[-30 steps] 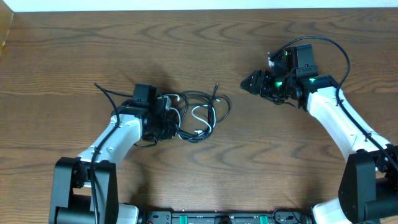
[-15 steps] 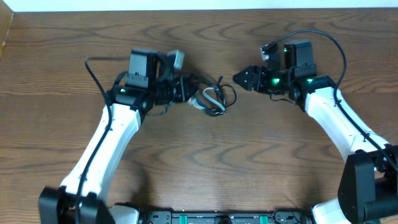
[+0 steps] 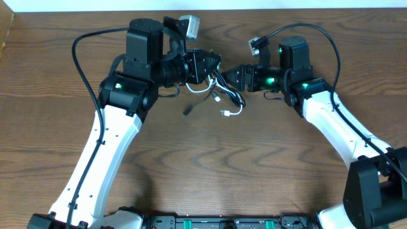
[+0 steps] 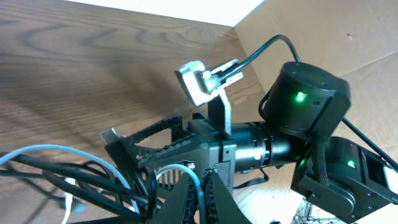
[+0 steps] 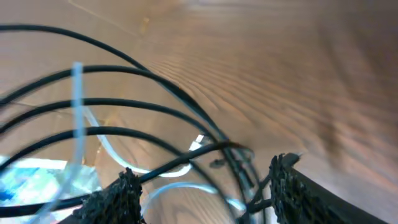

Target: Untangle cables

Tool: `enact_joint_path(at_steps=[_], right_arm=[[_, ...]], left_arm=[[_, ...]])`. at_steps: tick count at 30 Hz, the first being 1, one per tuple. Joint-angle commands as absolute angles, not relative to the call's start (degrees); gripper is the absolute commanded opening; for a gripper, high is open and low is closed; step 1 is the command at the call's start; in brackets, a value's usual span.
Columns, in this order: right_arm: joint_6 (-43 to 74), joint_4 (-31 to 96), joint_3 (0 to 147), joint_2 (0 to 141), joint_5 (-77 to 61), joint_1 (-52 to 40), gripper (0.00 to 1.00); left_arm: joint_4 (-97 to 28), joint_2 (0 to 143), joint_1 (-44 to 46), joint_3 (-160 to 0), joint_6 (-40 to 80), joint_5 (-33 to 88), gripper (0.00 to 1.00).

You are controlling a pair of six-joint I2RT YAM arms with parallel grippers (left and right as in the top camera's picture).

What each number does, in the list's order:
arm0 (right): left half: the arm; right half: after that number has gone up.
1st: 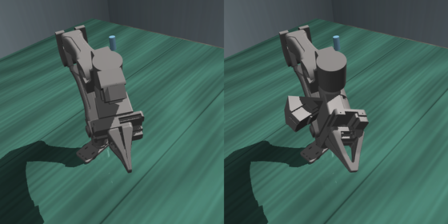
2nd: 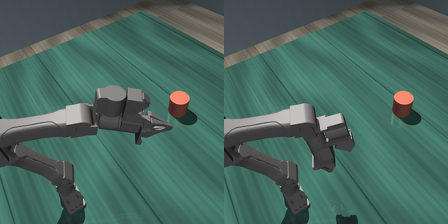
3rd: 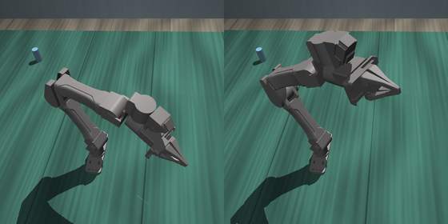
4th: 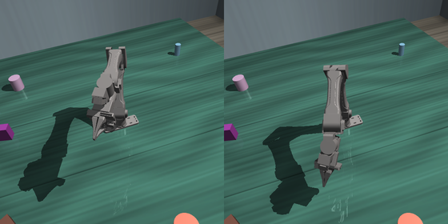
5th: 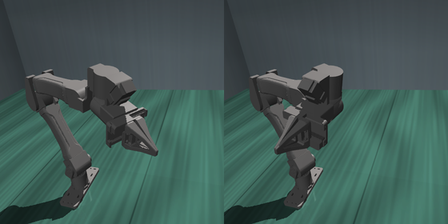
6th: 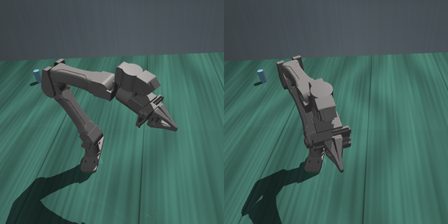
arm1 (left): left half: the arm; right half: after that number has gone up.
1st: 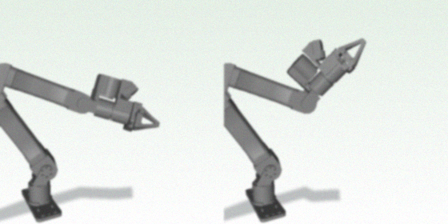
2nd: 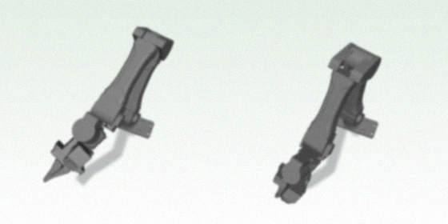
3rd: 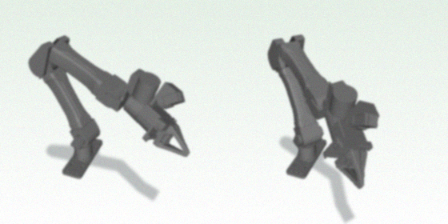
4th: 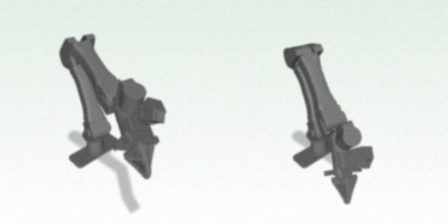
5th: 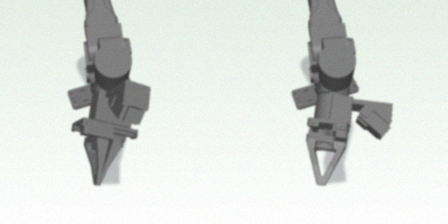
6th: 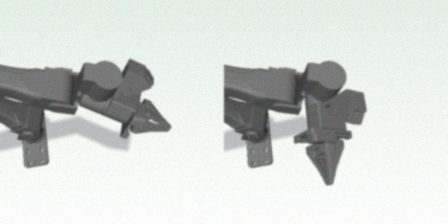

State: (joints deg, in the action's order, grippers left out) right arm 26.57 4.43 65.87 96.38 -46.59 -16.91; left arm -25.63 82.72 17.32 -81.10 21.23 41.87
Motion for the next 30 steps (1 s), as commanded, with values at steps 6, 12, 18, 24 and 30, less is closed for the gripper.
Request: enact_joint_path(at_steps=[6,12,18,24,30], right_arm=[[27.6,1.5,66.7,96.0,-54.5,-12.2,0.66],[27.3,-7.6,66.7,96.0,-69.2,-9.0,0.66],[26.9,-10.2,66.7,96.0,-74.1,-10.9,0.66],[26.1,-7.7,66.7,96.0,-68.5,-15.0,0.62],[26.1,-7.0,66.7,96.0,-66.1,-17.8,0.58]], left_arm=[[-26.3,82.3,17.4,-82.7,21.8,42.4,0.08],[-27.4,82.3,17.4,-82.7,21.8,42.4,0.08],[-27.3,82.3,17.4,-82.7,23.3,42.4,0.08],[-27.3,82.3,17.4,-82.7,23.3,42.4,0.08],[-27.4,82.3,17.4,-82.7,23.3,42.4,0.08]])
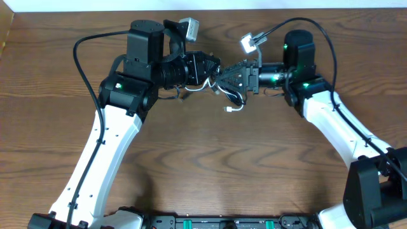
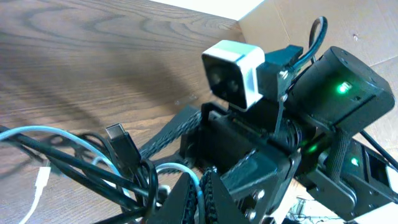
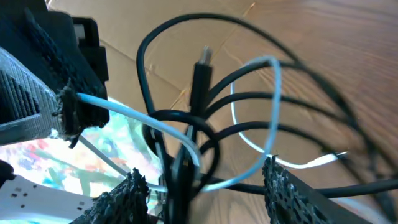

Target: Untangle cables

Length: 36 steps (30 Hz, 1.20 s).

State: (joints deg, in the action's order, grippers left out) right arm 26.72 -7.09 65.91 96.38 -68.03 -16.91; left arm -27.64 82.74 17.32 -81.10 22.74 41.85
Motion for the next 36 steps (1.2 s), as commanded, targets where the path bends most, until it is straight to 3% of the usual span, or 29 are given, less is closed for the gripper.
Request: enact_joint_path(at_steps=[1,5,8,15,26,36], right_arm=[[26.1,-6.7,66.7,96.0,-65.3,-18.2,0.57],[26.1,-3.0,66.7,96.0,-59.5,-19.2,0.44],[26.1,0.2,66.7,96.0,-55.0,-19.1,0.28],[26.1,2.0,66.7,96.0,-54.0,-16.3,0.02],[24.6,11.4,66.7,96.0,-50.5,-10.7,0.01],[23.9,12.7,66.7,96.0,-49.2,-11.3,0.01]], left_arm=[[-27.3,82.3,17.4,-82.7,23.5,42.4,0.08],[-27.3,82.3,17.4,-82.7,24.4,42.4,0.08],[-27.4,82.3,17.4,-82.7,24.3,42.4,0.08],[-33.0,82.3,15.5,-82.7,22.5,37.6,0.07],[-39.7,82.3,7.4,-82.7,17.6,23.5,0.08],[-43.2,82.3,15.2,-82.3,15.1,29.1,0.09]])
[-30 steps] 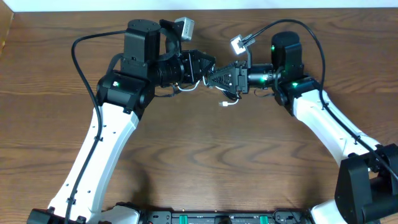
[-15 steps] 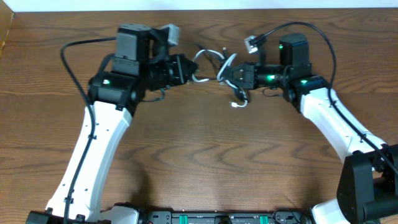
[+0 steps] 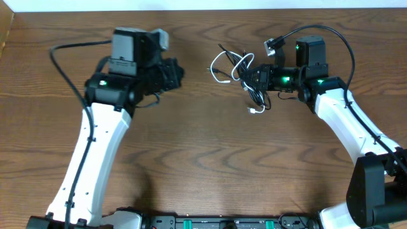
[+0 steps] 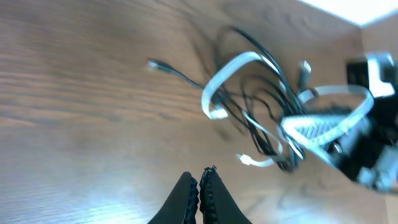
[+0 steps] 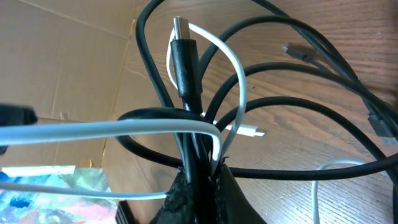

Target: Untangle cables

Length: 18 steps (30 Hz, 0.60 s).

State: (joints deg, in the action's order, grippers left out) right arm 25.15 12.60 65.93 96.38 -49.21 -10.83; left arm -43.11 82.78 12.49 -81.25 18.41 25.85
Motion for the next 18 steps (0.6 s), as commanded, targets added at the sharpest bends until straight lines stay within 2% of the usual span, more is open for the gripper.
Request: enact_joint_path(at_steps=[1,4,5,7,18], right_arm=[[23.9,12.7,66.7,96.0,-49.2,-11.3,0.01],[23.9,12.7,66.7,96.0,-49.2,-11.3,0.01],[24.0,12.7,66.7,96.0,-49.2,-11.3,0.01],[24.0,13.0,66.7,96.0,-49.2,-11.3,0.01],[24.8,13.5,66.7,96.0,-49.2,-11.3,0.01]], left_arm=[[-43.2,82.3,16.4,-82.1,14.5,29.3,0.16],[-43.0,82.5,19.2,-81.3,14.6,29.1,0.54],[-42.9,82.7,19.9,-81.1,14.7,29.1,0.62],[-42.6,83.3,21.5,-81.0,14.9,29.1,0.72],[-31.8,92.2,28.1,-80.9,15.0,28.4,0.75]])
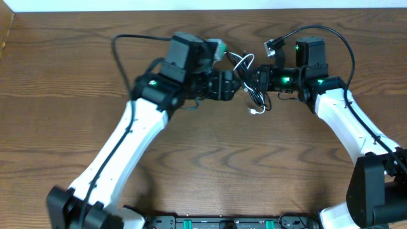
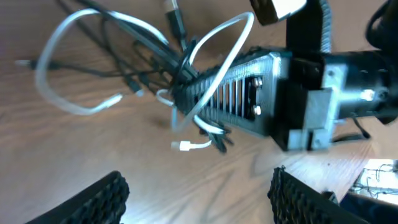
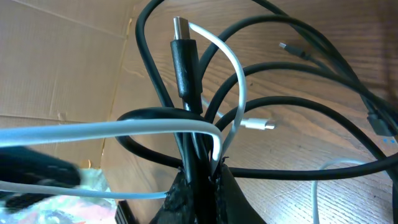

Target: Untangle cables

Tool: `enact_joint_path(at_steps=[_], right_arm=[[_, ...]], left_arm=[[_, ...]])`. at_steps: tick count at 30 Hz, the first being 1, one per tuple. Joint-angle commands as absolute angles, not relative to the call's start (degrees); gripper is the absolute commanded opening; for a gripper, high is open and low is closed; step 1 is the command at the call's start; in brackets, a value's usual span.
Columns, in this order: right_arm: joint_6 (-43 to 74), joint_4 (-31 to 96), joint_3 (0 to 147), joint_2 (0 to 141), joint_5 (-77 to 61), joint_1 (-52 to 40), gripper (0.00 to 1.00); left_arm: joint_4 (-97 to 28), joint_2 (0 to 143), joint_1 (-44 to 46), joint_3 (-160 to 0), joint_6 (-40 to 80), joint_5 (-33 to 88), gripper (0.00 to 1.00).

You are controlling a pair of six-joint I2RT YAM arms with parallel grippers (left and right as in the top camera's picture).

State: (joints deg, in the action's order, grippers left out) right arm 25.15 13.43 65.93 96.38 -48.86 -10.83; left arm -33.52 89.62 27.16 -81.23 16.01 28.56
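The tangle of black and white cables hangs over the far middle of the table, with a white plug dangling low. My right gripper is shut on it; in the right wrist view the cables fan up out of the shut gripper. My left gripper stands just left of the tangle. In the left wrist view its fingers are spread wide with nothing between them, and the tangle sits beyond the gripper.
The wooden table stretches toward the near edge. Its far edge runs along the top of the overhead view. A cardboard wall shows behind the cables in the right wrist view. Each arm's own black lead loops above it.
My left arm has moved from the far left to just beside the tangle, and its gripper has gone from shut to wide open. The right gripper still holds the tangle in the same place.
First my left gripper was shut on the cables while the right stood open around them. A second later both were still so, pressed closer together. Then the right was shut on the tangle, the left shut, empty, off to the left. Now the left is open beside the tangle.
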Motion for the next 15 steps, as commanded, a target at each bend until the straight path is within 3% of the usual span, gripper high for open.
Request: enact_joint_path(at_steps=[1,11,15], right_arm=[[24.8,13.6,66.7,96.0,-49.2,-11.3,0.01],[24.8,14.6,66.7,96.0,-49.2,-11.3,0.01],[24.8,14.6,66.7,96.0,-49.2,-11.3,0.01]], left_arm=[[-30.6,93.2,28.3,-80.9,15.0,27.7,0.75],[-22.0,97.6,28.3,-80.9,15.1,20.0,0.73],[-19.0,97.7,28.3,-80.9,15.1,20.0,0.59]])
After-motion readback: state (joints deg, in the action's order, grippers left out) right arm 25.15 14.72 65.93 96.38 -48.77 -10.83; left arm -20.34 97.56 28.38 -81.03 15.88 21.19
